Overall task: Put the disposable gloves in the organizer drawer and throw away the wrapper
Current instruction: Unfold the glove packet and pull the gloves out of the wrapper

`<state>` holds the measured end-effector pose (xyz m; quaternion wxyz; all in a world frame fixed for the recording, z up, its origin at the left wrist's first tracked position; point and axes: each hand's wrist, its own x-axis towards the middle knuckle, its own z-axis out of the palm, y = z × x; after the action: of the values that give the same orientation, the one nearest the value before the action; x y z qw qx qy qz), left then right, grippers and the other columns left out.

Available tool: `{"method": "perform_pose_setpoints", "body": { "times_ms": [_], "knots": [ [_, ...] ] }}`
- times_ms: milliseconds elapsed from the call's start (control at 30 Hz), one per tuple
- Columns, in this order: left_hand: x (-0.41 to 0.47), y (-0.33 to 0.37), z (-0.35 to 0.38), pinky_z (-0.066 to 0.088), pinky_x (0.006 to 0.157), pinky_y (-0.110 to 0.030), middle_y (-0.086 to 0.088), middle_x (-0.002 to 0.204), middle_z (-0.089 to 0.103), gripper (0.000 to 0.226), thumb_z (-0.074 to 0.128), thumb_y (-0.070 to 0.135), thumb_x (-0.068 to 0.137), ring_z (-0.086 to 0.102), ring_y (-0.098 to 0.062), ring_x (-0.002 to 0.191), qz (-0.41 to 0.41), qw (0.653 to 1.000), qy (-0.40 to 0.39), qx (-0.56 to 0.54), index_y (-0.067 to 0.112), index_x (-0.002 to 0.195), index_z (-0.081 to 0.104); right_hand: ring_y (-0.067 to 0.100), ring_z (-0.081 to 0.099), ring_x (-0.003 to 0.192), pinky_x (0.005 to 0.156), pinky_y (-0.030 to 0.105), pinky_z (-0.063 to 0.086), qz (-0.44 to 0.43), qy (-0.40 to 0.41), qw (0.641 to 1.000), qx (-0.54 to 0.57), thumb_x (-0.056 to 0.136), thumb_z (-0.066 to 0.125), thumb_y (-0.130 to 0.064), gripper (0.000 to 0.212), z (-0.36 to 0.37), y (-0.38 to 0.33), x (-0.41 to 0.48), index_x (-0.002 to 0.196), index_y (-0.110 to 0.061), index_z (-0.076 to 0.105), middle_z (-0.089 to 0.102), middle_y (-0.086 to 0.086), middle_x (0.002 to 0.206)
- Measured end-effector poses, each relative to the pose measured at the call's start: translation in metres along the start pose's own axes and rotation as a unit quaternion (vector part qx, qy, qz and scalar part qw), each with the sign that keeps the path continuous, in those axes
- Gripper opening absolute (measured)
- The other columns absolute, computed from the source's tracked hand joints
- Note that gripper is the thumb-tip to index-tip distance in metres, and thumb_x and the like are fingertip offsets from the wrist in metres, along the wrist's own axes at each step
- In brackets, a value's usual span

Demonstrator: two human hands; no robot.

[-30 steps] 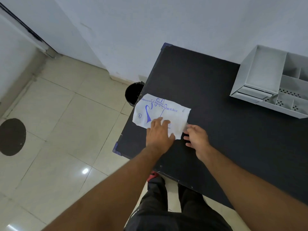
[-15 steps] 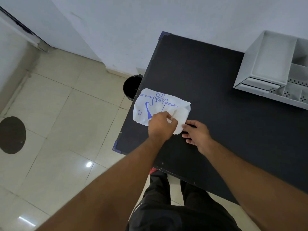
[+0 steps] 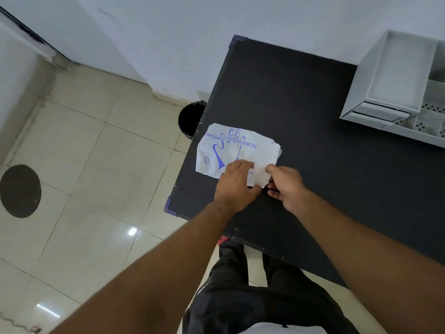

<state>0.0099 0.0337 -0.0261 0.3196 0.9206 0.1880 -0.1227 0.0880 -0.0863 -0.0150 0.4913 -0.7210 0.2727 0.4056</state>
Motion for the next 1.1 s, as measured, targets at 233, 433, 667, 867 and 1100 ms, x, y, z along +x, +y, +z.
{"method": "perform_pose_setpoints", "body": {
  "times_ms": [233,433,667,867,1100],
  "knots": [
    [-0.002,-0.004,0.009,0.043,0.107,-0.042,-0.002,0.146,0.048,0.066,0.074,0.044,0.082,0.041,-0.021,0.136,0.021,1.0,0.015,0.014,0.021,0.138,0.048,0.014,0.066,0.077,0.068,0.031,0.055,0.007,-0.026,0.999,0.02,0.098,0.054,-0.024,0.014,-0.001,0.001,-0.003,0.099,-0.014,0.064,0.07,0.001,0.092],
    [-0.003,-0.003,0.012,0.053,0.086,-0.037,0.001,0.119,0.056,0.05,0.073,0.046,0.081,0.052,-0.019,0.108,-0.095,0.992,0.063,0.047,0.023,0.118,0.05,0.013,0.055,0.071,0.064,0.03,0.052,-0.02,0.01,1.0,-0.003,0.089,0.068,-0.024,0.011,-0.002,0.005,-0.001,0.082,-0.017,0.066,0.064,0.001,0.083],
    [-0.007,0.006,-0.002,0.051,0.074,-0.035,-0.004,0.108,0.073,0.037,0.061,0.03,0.088,0.073,-0.017,0.088,-0.348,0.809,-0.107,-0.461,0.017,0.122,0.054,0.012,0.062,0.07,0.06,0.027,0.054,0.018,-0.026,0.997,0.076,0.091,0.069,-0.018,0.007,-0.001,0.008,-0.005,0.088,-0.014,0.065,0.068,0.004,0.084],
    [-0.009,-0.001,0.0,0.047,0.084,-0.039,-0.008,0.11,0.074,0.022,0.055,0.028,0.099,0.073,-0.021,0.097,-0.391,0.706,-0.048,-0.589,0.017,0.116,0.064,0.012,0.065,0.071,0.063,0.026,0.053,0.046,-0.061,0.989,0.127,0.094,0.065,-0.015,0.004,-0.001,0.009,-0.01,0.098,-0.013,0.066,0.071,0.005,0.089],
    [-0.01,-0.01,0.001,0.048,0.06,-0.028,-0.003,0.093,0.08,0.023,0.068,0.02,0.095,0.076,-0.01,0.079,-0.379,0.752,0.0,-0.54,0.007,0.115,0.067,0.012,0.065,0.068,0.061,0.026,0.052,0.049,-0.057,0.989,0.125,0.095,0.063,-0.016,0.004,0.008,0.009,-0.017,0.094,-0.019,0.066,0.071,0.004,0.087]
  ]
}}
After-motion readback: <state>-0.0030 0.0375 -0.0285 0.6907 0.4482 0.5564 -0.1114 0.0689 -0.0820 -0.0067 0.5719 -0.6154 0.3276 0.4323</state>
